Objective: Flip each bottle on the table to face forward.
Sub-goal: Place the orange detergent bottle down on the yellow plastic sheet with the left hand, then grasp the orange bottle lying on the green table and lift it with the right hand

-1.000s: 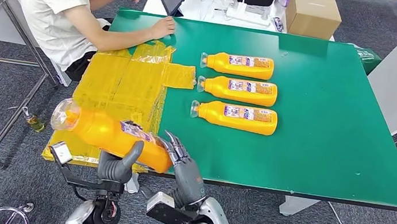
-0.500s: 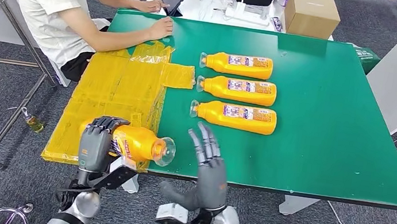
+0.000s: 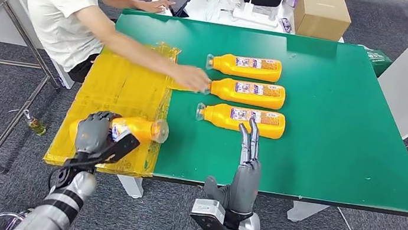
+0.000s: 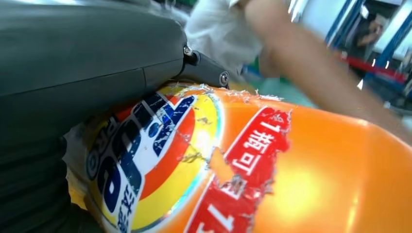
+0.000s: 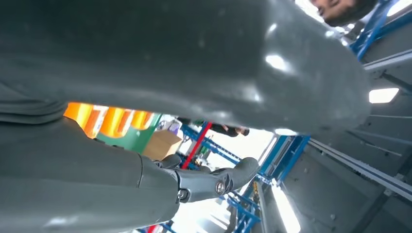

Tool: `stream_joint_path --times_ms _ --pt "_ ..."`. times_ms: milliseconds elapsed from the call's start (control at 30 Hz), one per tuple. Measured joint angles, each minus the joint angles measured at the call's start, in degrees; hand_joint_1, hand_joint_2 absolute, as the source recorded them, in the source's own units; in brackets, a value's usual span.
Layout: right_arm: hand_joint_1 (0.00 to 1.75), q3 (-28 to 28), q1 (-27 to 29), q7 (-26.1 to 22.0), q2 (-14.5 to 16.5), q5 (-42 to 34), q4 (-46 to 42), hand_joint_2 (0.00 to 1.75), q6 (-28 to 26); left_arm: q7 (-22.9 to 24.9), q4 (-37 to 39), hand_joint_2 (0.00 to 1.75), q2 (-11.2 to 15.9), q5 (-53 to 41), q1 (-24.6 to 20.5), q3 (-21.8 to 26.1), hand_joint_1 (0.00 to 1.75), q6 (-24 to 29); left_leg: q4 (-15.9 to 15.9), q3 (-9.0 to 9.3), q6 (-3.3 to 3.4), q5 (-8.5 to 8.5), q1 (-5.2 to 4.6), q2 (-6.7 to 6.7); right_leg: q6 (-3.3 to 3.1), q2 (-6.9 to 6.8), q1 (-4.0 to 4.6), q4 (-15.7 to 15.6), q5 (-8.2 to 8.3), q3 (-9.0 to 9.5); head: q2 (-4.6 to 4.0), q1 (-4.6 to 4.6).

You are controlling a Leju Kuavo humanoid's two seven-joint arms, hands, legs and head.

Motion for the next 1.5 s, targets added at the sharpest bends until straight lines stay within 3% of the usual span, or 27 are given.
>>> stream_joint_path --times_ms 67,233,300,767,1200,1367,1500 --pt "0.00 0.7 -0.2 0.0 -0.1 -0.9 0.1 0.00 0.0 0.6 3.7 1.75 0.3 1.2 -3.2 -0.4 1.30 -2.1 0.0 0.08 0.02 0.03 0.00 -0.04 0.00 -0.05 0.00 0.0 0.00 0.12 0.00 -0.01" --pt "0.00 1.6 -0.6 0.0 -0.5 -2.7 0.5 0.00 0.0 0.9 10.7 1.75 0.6 4.9 -8.2 -0.5 0.18 -5.1 0.0 0.34 0.03 0.03 0.00 -0.15 -0.01 -0.14 0.00 0.0 -0.03 0.43 0.00 0.00" --pt "0.00 1.7 -0.7 0.0 -0.6 -3.1 0.8 0.00 0.0 0.8 12.6 1.75 0.8 5.9 -9.5 -0.5 0.02 -6.1 0.0 0.39 0.03 0.03 -0.01 -0.17 0.00 -0.15 0.00 0.0 -0.03 0.49 0.00 0.00" --pt "0.00 2.2 -0.9 0.0 -1.9 -5.9 2.8 0.00 0.0 -0.3 18.2 1.75 1.6 4.3 -12.5 -3.2 0.00 -16.2 0.0 0.53 0.02 0.02 -0.02 -0.16 0.00 -0.14 -0.01 0.0 -0.04 0.61 0.00 -0.02" --pt "0.00 2.1 -1.1 0.0 -2.3 -5.7 3.8 0.00 0.0 -2.2 18.2 1.75 1.9 4.3 -11.9 -5.2 0.00 -16.0 0.0 0.54 0.02 0.02 -0.03 -0.15 0.00 -0.14 -0.01 0.0 -0.03 0.60 0.00 -0.01" --pt "0.00 1.7 -0.8 0.0 -2.3 -3.6 3.8 0.00 0.0 -6.2 13.0 1.75 1.1 6.9 -7.6 -7.0 0.00 -11.4 0.0 0.51 0.03 0.02 -0.03 -0.13 0.00 -0.14 -0.02 0.0 -0.03 0.53 0.00 0.00" --pt "0.00 0.7 0.2 0.0 -2.3 -2.4 3.7 0.00 0.0 -7.6 -0.3 1.75 1.0 14.5 0.1 -11.4 0.00 -18.0 0.0 0.32 0.04 0.00 -0.06 -0.08 0.01 -0.13 -0.03 0.0 -0.03 0.38 0.00 0.01"
